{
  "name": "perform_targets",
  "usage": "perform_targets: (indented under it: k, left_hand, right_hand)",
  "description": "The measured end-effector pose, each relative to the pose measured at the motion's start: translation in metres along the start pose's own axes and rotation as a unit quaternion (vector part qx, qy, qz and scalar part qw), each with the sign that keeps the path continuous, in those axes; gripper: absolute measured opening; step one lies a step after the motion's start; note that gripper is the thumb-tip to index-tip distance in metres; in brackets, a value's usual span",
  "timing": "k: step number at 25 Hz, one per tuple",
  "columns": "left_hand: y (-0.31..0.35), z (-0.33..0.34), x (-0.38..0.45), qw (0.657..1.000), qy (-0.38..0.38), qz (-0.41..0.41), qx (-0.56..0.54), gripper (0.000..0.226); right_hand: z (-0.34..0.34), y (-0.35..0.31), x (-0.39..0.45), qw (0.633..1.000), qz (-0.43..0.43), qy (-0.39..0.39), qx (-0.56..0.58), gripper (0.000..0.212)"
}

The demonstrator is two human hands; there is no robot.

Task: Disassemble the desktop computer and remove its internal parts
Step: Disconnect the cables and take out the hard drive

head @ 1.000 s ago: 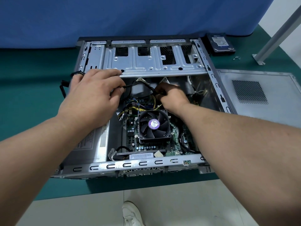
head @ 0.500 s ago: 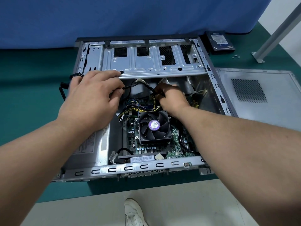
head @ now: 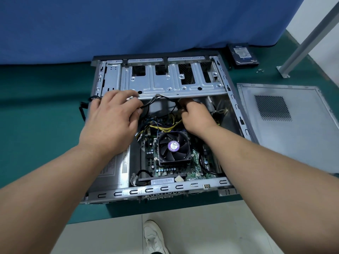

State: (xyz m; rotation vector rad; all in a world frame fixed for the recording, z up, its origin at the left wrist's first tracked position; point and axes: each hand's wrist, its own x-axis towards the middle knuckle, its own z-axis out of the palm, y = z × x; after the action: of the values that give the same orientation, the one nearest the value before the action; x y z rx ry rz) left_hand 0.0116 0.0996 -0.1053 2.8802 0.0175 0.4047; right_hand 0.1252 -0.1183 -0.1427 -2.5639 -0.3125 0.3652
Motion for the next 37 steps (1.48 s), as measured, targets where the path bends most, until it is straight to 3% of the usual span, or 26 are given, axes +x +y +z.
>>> perform_targets:
  k: [4,8,12,15,19,22,25,27,29,32,34,35,37]
  left_hand:
    - [0.006,-0.007,-0.003,0.999,0.015,-0.032,0.006,0.018]
    - [0.012,-0.013,-0.004,0.999,-0.002,-0.043,0.018,0.016]
    - [0.013,-0.017,-0.004,0.999,-0.019,-0.029,0.025,0.025]
    - [0.017,-0.025,-0.002,0.999,-0.043,-0.018,0.021,0.029]
    - [0.021,-0.034,-0.006,1.000,-0.020,0.007,0.020,0.032]
    - [0.022,-0.046,0.001,0.999,0.014,-0.020,-0.039,0.024]
    - [0.020,-0.065,0.023,0.991,0.054,-0.098,-0.066,0.027]
    - [0.020,-0.079,0.042,0.971,0.056,-0.184,-0.143,0.032]
    - [0.031,-0.092,0.059,0.928,0.070,-0.238,-0.279,0.038]
    - [0.064,-0.105,0.089,0.896,0.124,-0.213,-0.369,0.038]
    - [0.085,-0.109,0.110,0.878,0.121,-0.200,-0.418,0.038]
    - [0.094,-0.111,0.119,0.858,0.114,-0.205,-0.457,0.038]
    - [0.108,-0.113,0.136,0.777,0.098,-0.218,-0.582,0.034]
  right_hand:
    - [-0.032,-0.008,-0.035,1.000,-0.003,-0.022,-0.023,0.004]
    - [-0.058,-0.022,-0.065,0.998,0.001,-0.053,-0.024,0.024]
    - [-0.076,-0.050,-0.066,0.997,-0.033,-0.067,0.016,0.009]
    - [-0.082,-0.079,-0.063,0.988,-0.040,-0.122,0.084,0.022]
    - [-0.074,-0.102,-0.056,0.992,-0.063,-0.105,-0.026,0.044]
    - [-0.079,-0.104,-0.047,0.987,-0.077,-0.108,-0.093,0.030]
    - [-0.092,-0.100,-0.041,0.990,-0.105,-0.094,-0.003,0.026]
    - [-0.105,-0.095,-0.033,0.989,-0.123,-0.063,0.052,0.023]
    - [-0.115,-0.091,-0.024,0.987,-0.121,-0.053,0.089,0.020]
    - [-0.121,-0.089,-0.016,0.984,-0.099,-0.051,0.142,0.024]
    - [-0.123,-0.090,-0.012,0.979,-0.089,-0.067,0.173,0.028]
    - [-0.124,-0.090,-0.011,0.973,-0.082,-0.082,0.201,0.028]
    - [-0.129,-0.091,-0.009,0.947,-0.057,-0.124,0.290,0.039]
